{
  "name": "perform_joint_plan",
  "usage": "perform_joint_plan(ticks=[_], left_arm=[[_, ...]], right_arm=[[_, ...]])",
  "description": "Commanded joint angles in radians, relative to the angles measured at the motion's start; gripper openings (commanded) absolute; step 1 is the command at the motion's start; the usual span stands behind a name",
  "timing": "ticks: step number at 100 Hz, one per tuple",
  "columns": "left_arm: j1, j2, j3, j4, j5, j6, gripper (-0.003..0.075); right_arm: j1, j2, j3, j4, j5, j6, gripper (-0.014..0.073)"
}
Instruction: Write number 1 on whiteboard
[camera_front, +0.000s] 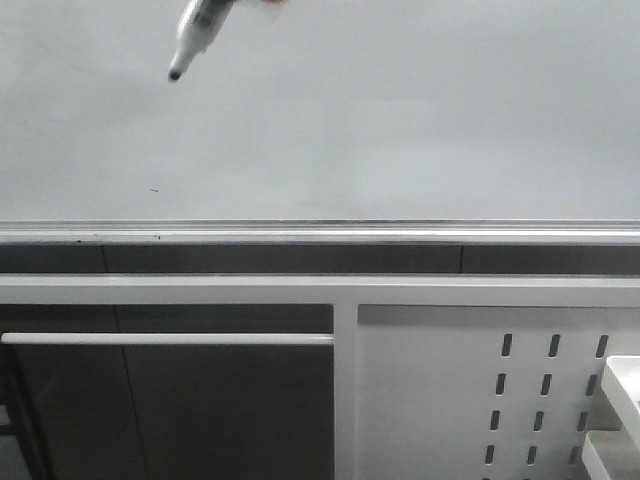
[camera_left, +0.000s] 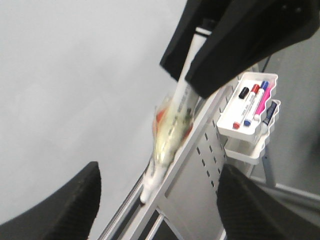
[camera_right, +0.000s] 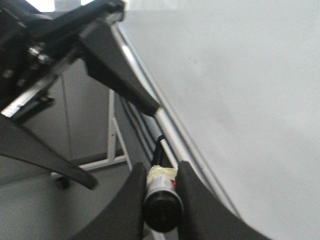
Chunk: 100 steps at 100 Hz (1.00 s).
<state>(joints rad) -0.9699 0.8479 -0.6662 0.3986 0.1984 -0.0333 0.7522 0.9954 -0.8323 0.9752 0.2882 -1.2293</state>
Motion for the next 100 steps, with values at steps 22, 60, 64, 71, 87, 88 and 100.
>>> perform_joint_plan(ticks=[22, 60, 64, 71, 87, 88, 100], left_arm=[[0.039, -0.336, -0.013, -0.073, 0.084, -0.123, 0.024], [0.219, -0.633, 0.18, -0.059, 0.04, -0.28, -0.002], [0.234, -0.651, 0.195, -0.059, 0.033, -0.292, -0.002], [0.253, -0.671, 0.223, -0.061, 0.019, -0.294, -0.002], [0.273, -0.686, 0.244, -0.083, 0.01, -0.294, -0.002], [0.273, -0.686, 0.244, -0.083, 0.011, -0.294, -0.002], [0.273, -0.686, 0.244, -0.085, -0.033, -0.294, -0.002]], right_arm=[[0.005, -0.173, 0.212, -0.097, -0.371, -0.05, -0.0068], [0.099, -0.172, 0.305, -0.258, -0.539, -0.05, -0.0068], [0.126, -0.162, 0.305, -0.266, -0.581, -0.05, -0.0068], [0.169, -0.139, 0.305, -0.268, -0.689, -0.05, -0.0068], [0.218, -0.044, 0.305, -0.319, -0.892, -0.05, -0.0068], [0.22, -0.039, 0.305, -0.326, -0.902, -0.05, -0.0068], [0.224, 0.039, 0.305, -0.376, -0.968, -0.05, -0.0068]])
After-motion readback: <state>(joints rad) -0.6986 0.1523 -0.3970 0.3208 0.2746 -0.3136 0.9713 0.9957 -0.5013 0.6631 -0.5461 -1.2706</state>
